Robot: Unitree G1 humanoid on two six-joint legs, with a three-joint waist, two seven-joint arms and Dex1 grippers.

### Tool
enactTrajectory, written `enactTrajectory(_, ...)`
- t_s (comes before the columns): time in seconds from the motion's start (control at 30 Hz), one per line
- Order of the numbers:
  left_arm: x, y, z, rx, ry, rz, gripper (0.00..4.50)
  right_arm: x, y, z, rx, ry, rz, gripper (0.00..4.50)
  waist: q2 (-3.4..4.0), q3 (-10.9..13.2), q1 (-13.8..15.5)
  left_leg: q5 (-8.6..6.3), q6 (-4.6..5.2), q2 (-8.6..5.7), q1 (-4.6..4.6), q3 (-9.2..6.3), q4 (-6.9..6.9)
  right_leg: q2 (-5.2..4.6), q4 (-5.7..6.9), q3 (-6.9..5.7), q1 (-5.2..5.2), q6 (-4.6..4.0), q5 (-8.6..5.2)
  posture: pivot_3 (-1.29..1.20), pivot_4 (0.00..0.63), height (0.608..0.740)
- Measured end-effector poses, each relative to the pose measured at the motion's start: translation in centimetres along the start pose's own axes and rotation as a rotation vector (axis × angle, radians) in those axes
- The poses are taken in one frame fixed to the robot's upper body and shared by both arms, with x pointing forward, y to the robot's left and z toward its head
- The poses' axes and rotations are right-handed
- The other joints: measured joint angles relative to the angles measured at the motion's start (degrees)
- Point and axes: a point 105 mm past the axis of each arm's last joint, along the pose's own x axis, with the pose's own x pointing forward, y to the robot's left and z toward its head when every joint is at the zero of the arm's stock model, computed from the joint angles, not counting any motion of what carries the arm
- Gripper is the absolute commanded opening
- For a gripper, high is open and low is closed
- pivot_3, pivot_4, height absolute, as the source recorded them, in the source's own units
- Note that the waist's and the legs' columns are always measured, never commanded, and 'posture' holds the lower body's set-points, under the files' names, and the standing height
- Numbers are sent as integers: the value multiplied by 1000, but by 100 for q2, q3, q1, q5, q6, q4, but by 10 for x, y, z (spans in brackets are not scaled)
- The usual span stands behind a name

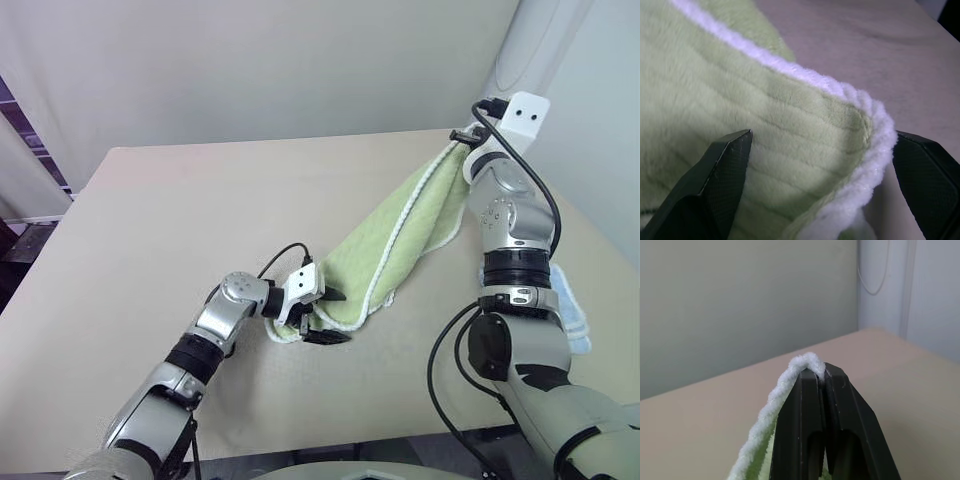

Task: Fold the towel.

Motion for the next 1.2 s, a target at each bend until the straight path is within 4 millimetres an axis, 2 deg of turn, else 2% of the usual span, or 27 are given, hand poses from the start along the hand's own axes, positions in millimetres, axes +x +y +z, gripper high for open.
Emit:
enactTrajectory(0.33,17,-5,5,32,-31,-66,4500,0,8,-4,6,1,6,55,2,-1,10,0,0,0,-1,0,1,-2,1,0,0,1,0,0,0,740)
enactTrajectory(0.5,18,-5,5,6,-34,-71,4500,0,7,-4,6,1,2,55,3,-2,0,0,1,0,0,-2,1,-1,3,0,0,1,0,0,0,740)
enactTrajectory(0.6,19,-4,5,-3,-31,-68,3582,0,7,-4,6,0,2,0,3,-2,-1,0,1,0,1,-2,1,-1,3,0,1,1,1,0,0,740)
enactTrajectory(0.77,21,-3,9,1,-43,-62,1725,0,7,-4,5,0,1,0,3,-2,2,0,1,0,-1,-2,1,-1,2,0,0,1,0,0,0,740)
enactTrajectory(0.9,23,-6,18,-1,-79,-83,282,-1,7,-3,5,-1,1,0,3,-2,-1,0,1,0,0,-2,1,-1,3,0,0,1,0,0,0,740)
enactTrajectory(0.93,22,-6,20,-4,-87,-88,49,-1,7,-3,4,-1,1,0,3,-2,-3,0,1,0,0,-2,1,0,3,0,0,1,0,0,0,740)
enactTrajectory(1.2,5,-4,24,-26,-86,-79,49,-1,6,-5,2,2,0,0,3,-2,-22,0,1,1,0,-2,1,1,4,0,0,1,1,0,0,740)
